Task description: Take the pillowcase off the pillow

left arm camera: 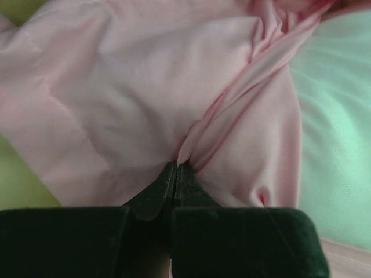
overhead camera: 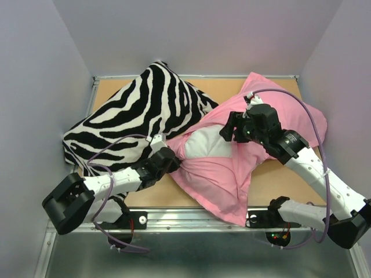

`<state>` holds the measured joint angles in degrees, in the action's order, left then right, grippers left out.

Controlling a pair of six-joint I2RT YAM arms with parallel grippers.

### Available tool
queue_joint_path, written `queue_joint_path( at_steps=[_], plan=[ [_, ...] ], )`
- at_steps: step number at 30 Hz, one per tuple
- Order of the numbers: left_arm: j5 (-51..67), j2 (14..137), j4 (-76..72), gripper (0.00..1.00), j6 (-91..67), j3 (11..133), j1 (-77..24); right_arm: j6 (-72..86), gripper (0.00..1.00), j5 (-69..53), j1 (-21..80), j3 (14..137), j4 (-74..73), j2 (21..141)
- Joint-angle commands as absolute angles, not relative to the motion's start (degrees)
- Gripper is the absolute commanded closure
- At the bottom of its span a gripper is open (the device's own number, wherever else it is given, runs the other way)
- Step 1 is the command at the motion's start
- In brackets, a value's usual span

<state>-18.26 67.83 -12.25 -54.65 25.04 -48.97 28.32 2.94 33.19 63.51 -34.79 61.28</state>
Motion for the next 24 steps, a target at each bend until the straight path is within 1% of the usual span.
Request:
queue_joint_path(
  at_steps=[1,4,5,8,12,13,14,17,20,21,22,23,24],
  plan=[
    [-18.9,71.35,-14.32,1.0,-51.77,28.65,-51.59,24.7,0.31,4.38,39.01,71.62,-35.24,61.61],
    [-18.98,72.33,-15.03,1.0,-51.94,29.35,-52.29,24.35,0.29,7.55,45.33,74.0,-35.86,65.38],
    [-18.98,72.51,-15.29,1.0,-52.03,29.53,-52.47,24.52,0.29,10.78,48.74,74.44,-36.21,67.74],
    [-19.16,71.9,-15.82,1.0,-52.21,29.27,-52.47,24.7,0.27,17.91,53.94,75.67,-36.74,73.88],
    [-19.42,70.67,-15.47,1.0,-52.38,29.27,-52.47,24.61,0.23,25.65,56.42,76.29,-37.7,80.67],
    [-19.51,70.4,-15.29,1.0,-52.3,29.27,-52.47,24.52,0.22,26.27,56.51,76.03,-37.71,83.29],
    [-19.69,70.05,-15.03,1.0,-52.29,29.27,-52.47,24.7,0.18,26.28,56.86,75.42,-37.79,84.19],
    [-19.95,69.61,-14.77,1.0,-52.21,29.27,-52.47,24.96,0.14,28.38,57.04,74.19,-37.62,88.67],
    [-19.86,69.26,-14.77,1.0,-52.21,29.53,-52.47,26.19,0.14,30.67,57.04,73.39,-37.18,92.89],
    [-19.95,68.91,-14.77,1.0,-52.12,29.53,-52.47,26.54,0.28,30.67,57.04,73.13,-36.48,93.68],
    [-20.04,68.73,-14.59,1.0,-52.12,29.62,-52.47,26.54,0.45,30.76,57.04,73.13,-36.47,94.3],
    [-20.04,68.47,-14.5,1.0,-52.03,29.71,-52.47,26.8,0.78,31.28,57.04,73.3,-36.47,94.92],
    [-20.47,68.21,-14.24,1.0,-51.77,29.88,-52.47,27.07,0.87,31.81,56.95,73.39,-36.47,94.75]
  ],
)
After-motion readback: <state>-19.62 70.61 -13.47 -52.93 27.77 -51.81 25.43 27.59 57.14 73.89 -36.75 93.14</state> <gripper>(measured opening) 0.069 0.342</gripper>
